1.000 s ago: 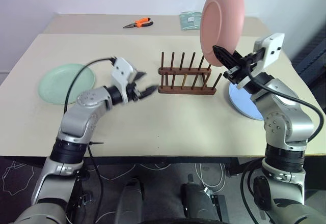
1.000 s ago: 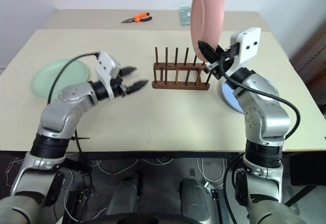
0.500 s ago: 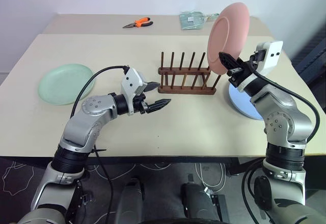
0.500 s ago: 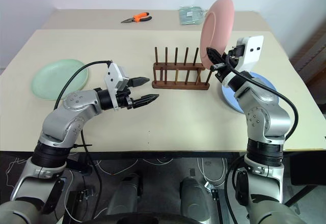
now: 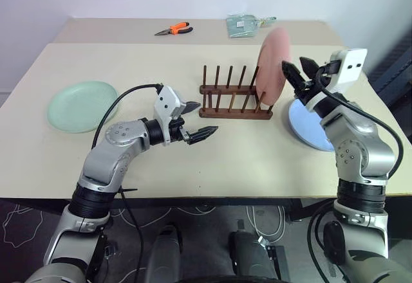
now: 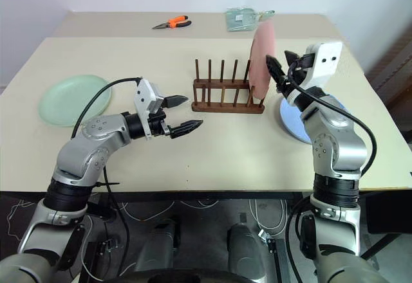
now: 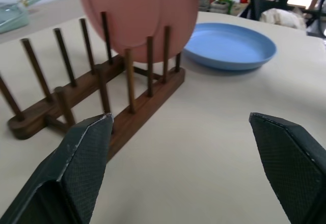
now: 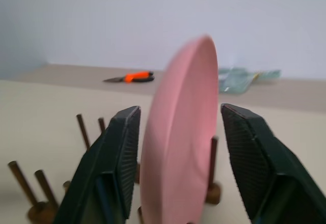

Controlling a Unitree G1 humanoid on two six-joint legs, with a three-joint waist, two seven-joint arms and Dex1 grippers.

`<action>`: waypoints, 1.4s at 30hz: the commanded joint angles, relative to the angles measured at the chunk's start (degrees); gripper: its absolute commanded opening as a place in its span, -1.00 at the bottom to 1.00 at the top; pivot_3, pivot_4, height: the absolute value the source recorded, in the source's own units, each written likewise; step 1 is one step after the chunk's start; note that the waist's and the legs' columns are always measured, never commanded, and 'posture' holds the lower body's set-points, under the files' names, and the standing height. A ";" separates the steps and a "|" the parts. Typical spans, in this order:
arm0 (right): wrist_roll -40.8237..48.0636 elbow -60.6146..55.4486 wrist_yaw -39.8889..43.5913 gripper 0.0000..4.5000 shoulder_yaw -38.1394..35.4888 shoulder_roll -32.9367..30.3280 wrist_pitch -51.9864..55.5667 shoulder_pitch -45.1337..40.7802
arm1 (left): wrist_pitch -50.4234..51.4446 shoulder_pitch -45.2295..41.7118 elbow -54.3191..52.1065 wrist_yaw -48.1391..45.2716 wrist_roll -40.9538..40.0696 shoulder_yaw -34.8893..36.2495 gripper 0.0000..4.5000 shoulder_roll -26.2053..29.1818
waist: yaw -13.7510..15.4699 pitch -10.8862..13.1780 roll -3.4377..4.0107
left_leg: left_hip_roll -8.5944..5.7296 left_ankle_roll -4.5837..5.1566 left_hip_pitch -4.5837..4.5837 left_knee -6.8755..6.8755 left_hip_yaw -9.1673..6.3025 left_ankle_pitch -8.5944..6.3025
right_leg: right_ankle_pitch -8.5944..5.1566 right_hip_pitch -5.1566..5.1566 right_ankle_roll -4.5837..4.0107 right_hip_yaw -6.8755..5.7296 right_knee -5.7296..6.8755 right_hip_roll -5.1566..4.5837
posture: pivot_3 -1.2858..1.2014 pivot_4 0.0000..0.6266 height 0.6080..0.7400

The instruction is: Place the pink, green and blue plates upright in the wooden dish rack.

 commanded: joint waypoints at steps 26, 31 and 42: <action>-14.57 -15.77 16.47 1.00 26.02 -6.54 -13.88 4.48 | 9.79 -11.99 23.00 66.71 1.25 49.84 1.00 -8.59 | 1.37 0.01 -0.21 | -0.02 -0.06 -0.01 0.02 -0.05 0.01 | 0.10 0.04 0.25 -0.07 -0.01 0.02 | 0.03 -0.52 1.00; -16.22 -15.58 16.18 1.00 26.41 -5.80 -14.04 5.30 | 11.39 -13.30 23.09 68.89 -6.17 55.51 0.44 -12.67 | 1.52 0.01 -0.24 | -0.02 -0.07 0.00 0.03 -0.06 0.02 | 0.10 0.06 0.25 -0.08 0.01 0.02 | 0.03 -0.52 1.00; -18.57 -15.87 16.77 1.00 27.32 -5.87 -11.55 5.44 | 8.54 -15.26 19.78 55.73 -5.43 40.80 -0.99 -9.03 | 1.55 0.02 -0.30 | -0.03 -0.09 0.00 0.03 -0.06 0.03 | 0.10 0.07 0.25 -0.10 -0.01 0.02 | 0.03 -0.52 1.00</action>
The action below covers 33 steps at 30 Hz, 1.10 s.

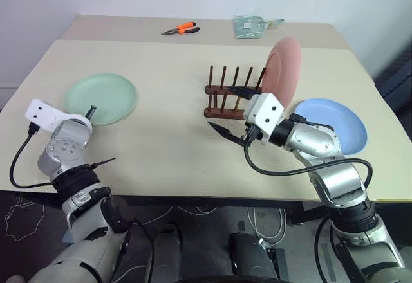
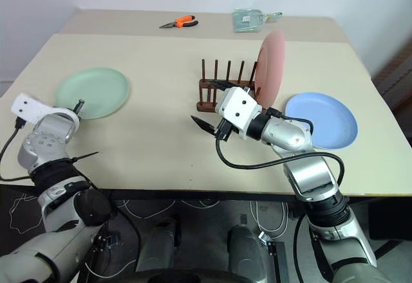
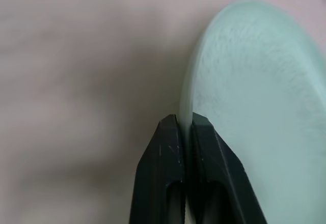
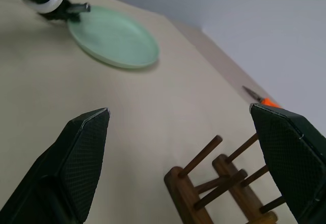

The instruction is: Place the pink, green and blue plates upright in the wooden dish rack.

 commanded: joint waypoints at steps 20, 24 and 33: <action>-33.53 24.61 -13.74 0.60 11.26 5.19 -20.18 -19.96 | 11.47 -13.37 -23.81 -21.45 -1.89 -29.83 -1.00 -3.36 | -1.45 0.08 -0.09 | 0.01 -0.01 -0.03 -0.07 0.00 0.02 | 0.02 -0.07 0.02 0.00 0.02 0.00 | 0.03 -0.52 1.00; -34.74 25.34 -14.06 -0.29 10.75 6.07 -20.34 -19.91 | 12.94 -12.74 -24.73 -21.12 -2.42 -29.41 -1.00 -3.83 | -1.52 0.09 -0.08 | 0.01 -0.01 -0.02 -0.07 -0.01 0.02 | 0.02 -0.08 0.03 0.00 0.04 0.00 | 0.03 -0.52 1.00; -36.56 23.16 -14.82 -1.00 9.16 5.77 -20.57 -17.83 | 4.44 -15.63 -24.11 -18.66 -7.58 -20.00 0.11 -8.57 | -1.22 0.12 -0.13 | -0.01 -0.01 -0.05 -0.04 -0.03 0.02 | 0.02 -0.04 0.03 0.00 0.00 0.00 | 0.03 -0.52 1.00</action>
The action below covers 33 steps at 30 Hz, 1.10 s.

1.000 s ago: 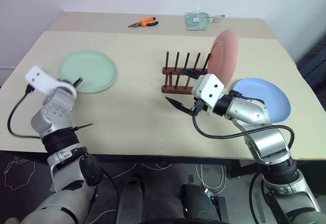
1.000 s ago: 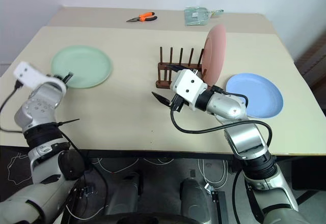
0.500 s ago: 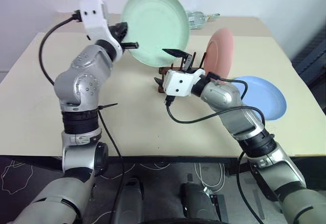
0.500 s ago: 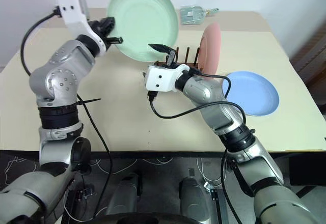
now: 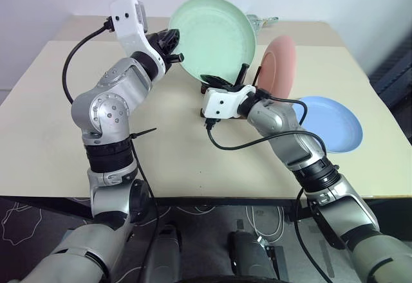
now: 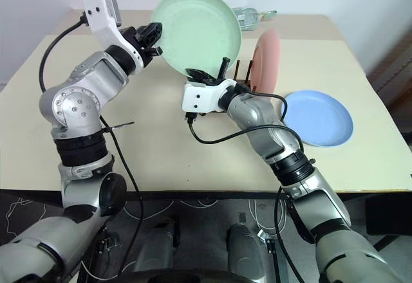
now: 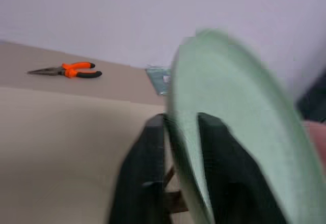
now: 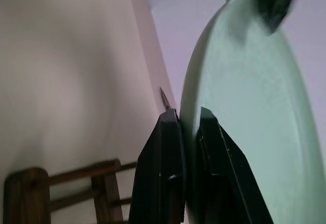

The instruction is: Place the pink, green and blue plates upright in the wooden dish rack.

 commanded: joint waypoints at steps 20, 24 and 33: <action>65.71 -29.53 -8.76 -1.00 -32.75 19.30 38.41 9.50 | -33.11 29.00 -0.58 -37.71 17.77 -20.57 0.53 22.06 | -0.38 0.04 0.10 | 0.13 -0.01 0.02 -0.06 0.09 -0.02 | -0.07 -0.05 -0.32 -0.03 0.08 0.01 | 0.03 -0.52 1.00; 69.00 -28.13 -10.93 -1.00 -34.36 19.71 39.68 9.10 | -31.43 31.63 -3.39 -41.33 17.45 -22.63 0.53 22.20 | -0.47 0.04 0.13 | 0.14 0.00 0.01 -0.06 0.12 -0.02 | -0.07 -0.10 -0.33 0.00 0.08 0.01 | 0.03 -0.52 1.00; 74.91 -21.89 -13.00 -1.00 -37.16 18.58 41.63 7.00 | -29.80 31.81 -4.53 -41.55 17.90 -23.14 0.53 20.92 | -0.46 0.04 0.14 | 0.14 0.03 0.01 -0.04 0.12 -0.02 | -0.08 -0.10 -0.33 0.01 0.07 0.00 | 0.03 -0.52 1.00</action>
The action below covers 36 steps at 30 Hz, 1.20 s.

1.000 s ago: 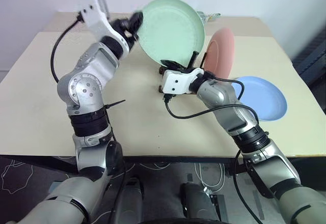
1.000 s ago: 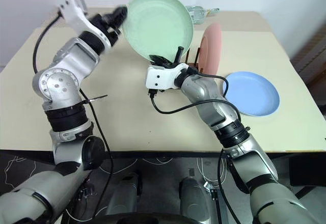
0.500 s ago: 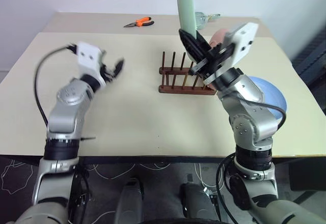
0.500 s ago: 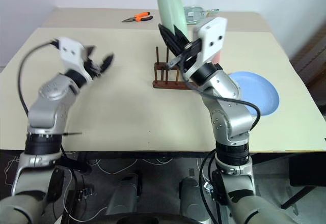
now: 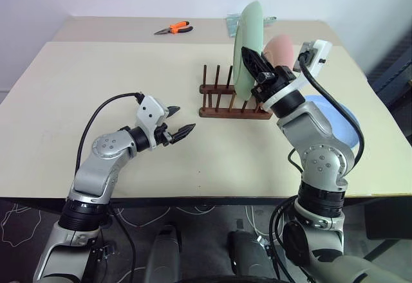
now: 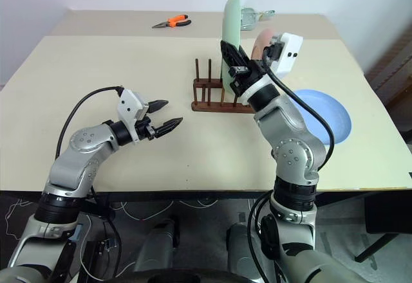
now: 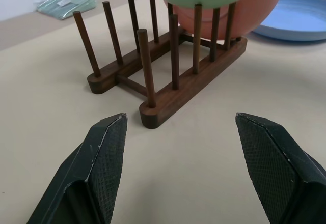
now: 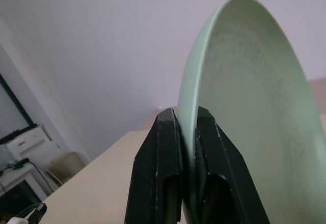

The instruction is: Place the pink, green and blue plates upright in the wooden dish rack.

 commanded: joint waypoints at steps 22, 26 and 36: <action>-8.04 5.65 4.14 0.56 5.31 -13.14 -1.99 -8.41 | 0.09 0.07 -2.63 -0.60 2.37 -1.82 0.56 -1.04 | 0.08 0.07 0.11 | -0.01 0.05 -0.08 0.00 0.01 -0.02 | -0.01 -0.10 0.01 0.02 0.00 0.00 | 0.03 -0.52 1.00; -11.69 2.71 6.24 0.56 5.30 -19.00 -2.77 -7.35 | -0.30 -0.09 -2.07 -1.04 2.47 -1.92 0.56 -1.16 | 0.15 0.08 0.12 | -0.01 0.05 -0.10 0.01 0.01 -0.02 | -0.01 -0.12 0.01 0.03 0.00 0.00 | 0.03 -0.52 1.00; -5.76 -0.86 9.21 0.94 -6.65 -27.60 -0.03 -2.97 | -2.26 -1.47 0.73 -3.05 3.58 -3.50 0.56 -2.37 | 0.18 0.09 0.13 | -0.01 0.06 -0.09 0.01 0.03 -0.03 | -0.02 -0.09 -0.01 0.04 -0.06 0.00 | 0.03 -0.52 1.00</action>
